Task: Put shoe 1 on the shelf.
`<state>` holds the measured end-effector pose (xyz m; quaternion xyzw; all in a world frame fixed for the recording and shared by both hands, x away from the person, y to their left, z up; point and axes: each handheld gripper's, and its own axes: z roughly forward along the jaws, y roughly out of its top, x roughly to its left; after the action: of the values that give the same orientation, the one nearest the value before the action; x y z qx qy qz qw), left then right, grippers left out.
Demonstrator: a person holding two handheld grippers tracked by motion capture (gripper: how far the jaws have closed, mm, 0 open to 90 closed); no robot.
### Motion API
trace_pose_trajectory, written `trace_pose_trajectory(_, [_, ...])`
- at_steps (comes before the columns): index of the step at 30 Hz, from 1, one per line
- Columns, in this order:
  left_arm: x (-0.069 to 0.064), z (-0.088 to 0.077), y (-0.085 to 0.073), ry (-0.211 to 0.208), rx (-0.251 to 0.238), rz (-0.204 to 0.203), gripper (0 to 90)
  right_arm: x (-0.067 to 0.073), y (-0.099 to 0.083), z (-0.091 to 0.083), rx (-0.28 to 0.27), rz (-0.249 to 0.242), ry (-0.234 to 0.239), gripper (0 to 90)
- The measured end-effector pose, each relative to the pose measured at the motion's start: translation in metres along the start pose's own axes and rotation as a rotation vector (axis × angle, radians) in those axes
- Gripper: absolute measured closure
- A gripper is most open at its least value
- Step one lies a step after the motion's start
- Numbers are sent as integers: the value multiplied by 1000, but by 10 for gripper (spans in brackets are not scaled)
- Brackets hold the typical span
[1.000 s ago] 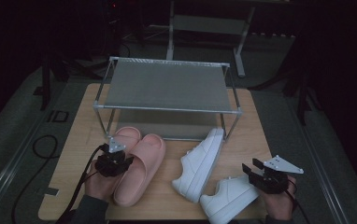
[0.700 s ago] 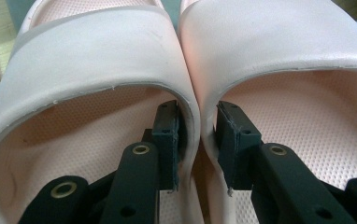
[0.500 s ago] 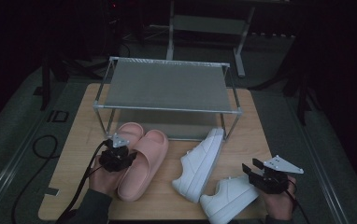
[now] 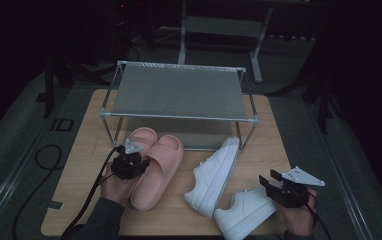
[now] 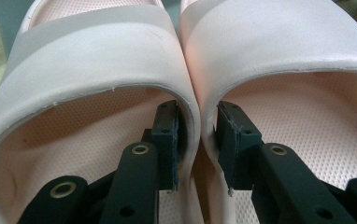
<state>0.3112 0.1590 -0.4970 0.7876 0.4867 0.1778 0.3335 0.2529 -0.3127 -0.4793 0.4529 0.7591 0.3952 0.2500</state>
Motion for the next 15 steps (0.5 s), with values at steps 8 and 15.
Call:
trace_pose_trajectory(8, [2, 4, 6, 5, -7, -3, 700, 0, 0, 0, 0, 0, 0, 500])
trace_pose_trajectory(15, [4, 8, 11, 9, -13, 2, 700, 0, 0, 0, 0, 0, 1, 500])
